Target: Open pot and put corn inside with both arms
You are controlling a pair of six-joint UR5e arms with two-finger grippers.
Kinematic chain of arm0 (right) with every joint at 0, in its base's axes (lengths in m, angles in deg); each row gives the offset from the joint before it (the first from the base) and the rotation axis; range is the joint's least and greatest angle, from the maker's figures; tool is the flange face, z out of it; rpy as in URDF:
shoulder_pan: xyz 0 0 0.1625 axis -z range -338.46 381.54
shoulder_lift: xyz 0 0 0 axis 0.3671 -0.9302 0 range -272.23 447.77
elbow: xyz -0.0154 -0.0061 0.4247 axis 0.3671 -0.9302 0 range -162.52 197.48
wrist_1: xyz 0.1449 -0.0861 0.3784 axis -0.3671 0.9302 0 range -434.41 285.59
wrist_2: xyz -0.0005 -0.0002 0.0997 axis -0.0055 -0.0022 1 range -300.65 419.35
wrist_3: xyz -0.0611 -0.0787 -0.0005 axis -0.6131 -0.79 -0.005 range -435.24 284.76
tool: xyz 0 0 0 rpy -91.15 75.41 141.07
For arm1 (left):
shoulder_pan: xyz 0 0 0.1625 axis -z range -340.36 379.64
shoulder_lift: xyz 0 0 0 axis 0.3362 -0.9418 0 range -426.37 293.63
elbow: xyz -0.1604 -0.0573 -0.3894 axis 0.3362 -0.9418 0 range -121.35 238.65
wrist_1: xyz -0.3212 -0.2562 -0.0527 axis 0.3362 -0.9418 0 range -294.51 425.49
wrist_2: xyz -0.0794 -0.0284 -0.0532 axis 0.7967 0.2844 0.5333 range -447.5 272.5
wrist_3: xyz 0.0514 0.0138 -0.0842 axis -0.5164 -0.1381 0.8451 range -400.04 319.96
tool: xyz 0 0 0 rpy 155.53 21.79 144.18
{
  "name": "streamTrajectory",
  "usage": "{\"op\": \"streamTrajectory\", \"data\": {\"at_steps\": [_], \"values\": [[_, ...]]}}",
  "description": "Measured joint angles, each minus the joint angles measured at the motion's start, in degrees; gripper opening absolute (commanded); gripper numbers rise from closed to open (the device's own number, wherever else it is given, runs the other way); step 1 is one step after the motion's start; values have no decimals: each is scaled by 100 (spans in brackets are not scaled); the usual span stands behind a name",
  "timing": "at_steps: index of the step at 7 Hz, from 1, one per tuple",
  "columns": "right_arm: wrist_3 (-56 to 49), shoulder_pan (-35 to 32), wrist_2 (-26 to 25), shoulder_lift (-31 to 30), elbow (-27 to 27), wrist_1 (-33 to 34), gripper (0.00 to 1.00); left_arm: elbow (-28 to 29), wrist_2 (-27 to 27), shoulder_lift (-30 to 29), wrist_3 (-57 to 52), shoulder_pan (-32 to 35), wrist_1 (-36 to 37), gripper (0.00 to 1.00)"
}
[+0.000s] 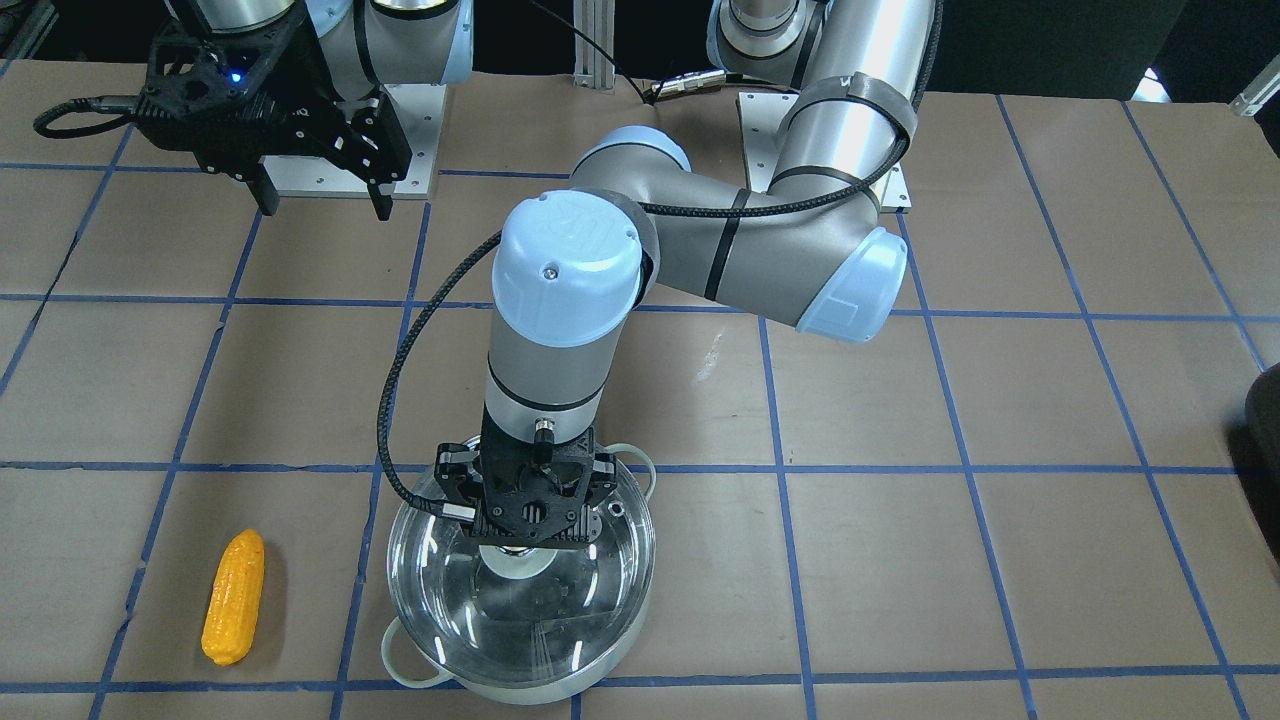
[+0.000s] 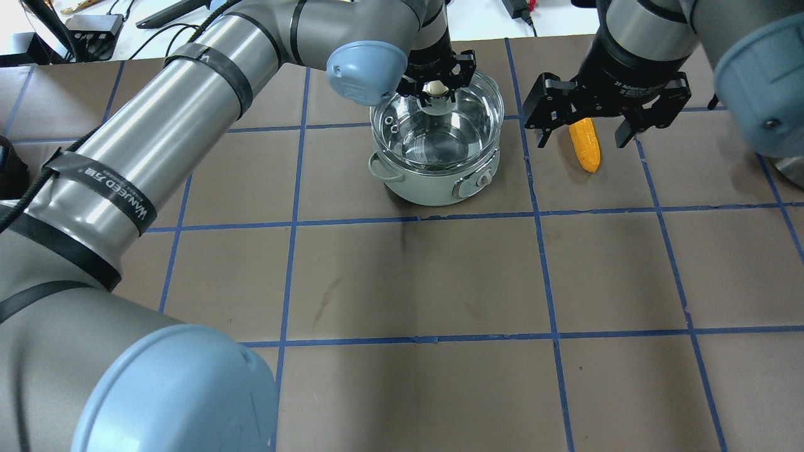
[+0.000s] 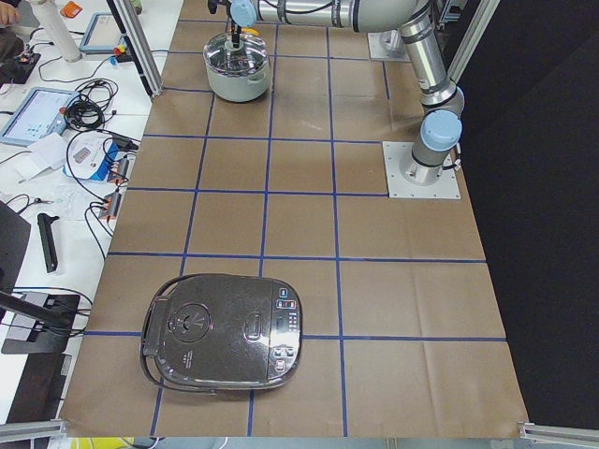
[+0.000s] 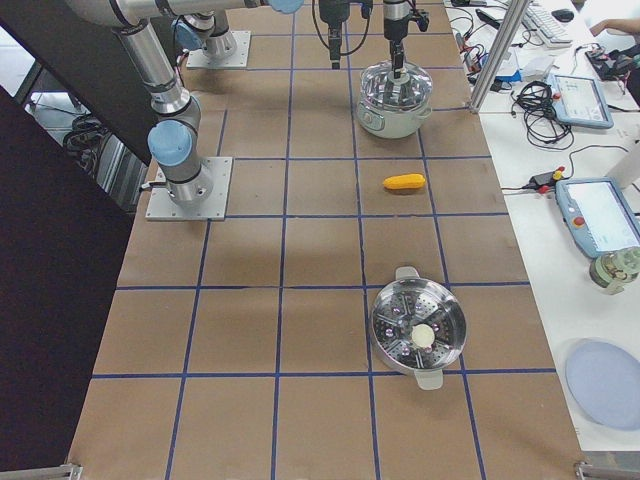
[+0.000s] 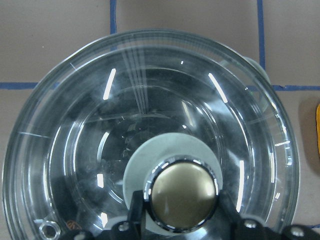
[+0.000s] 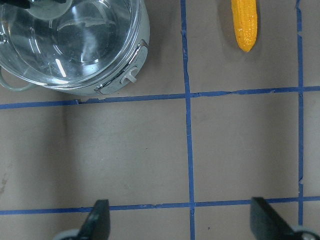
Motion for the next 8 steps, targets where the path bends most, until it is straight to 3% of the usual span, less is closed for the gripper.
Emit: {"op": "streamTrajectory", "data": {"at_steps": [2,4,6,8], "values": [[-138,108,-4,552,-258,-66,94,-26,-52,392,-204,-173,-205,21],[-545,532,-27,1714,-927,55,94,-113,-37,669,-991,-796,-503,21],[-1206,840,-75,2836,-1314,912,94,-335,-66,755,-2007,-1522,-815,21],[-1566,1045,-86,3728,-1283,2144,94,-1041,-45,915,-2884,-2275,-703,19]]}}
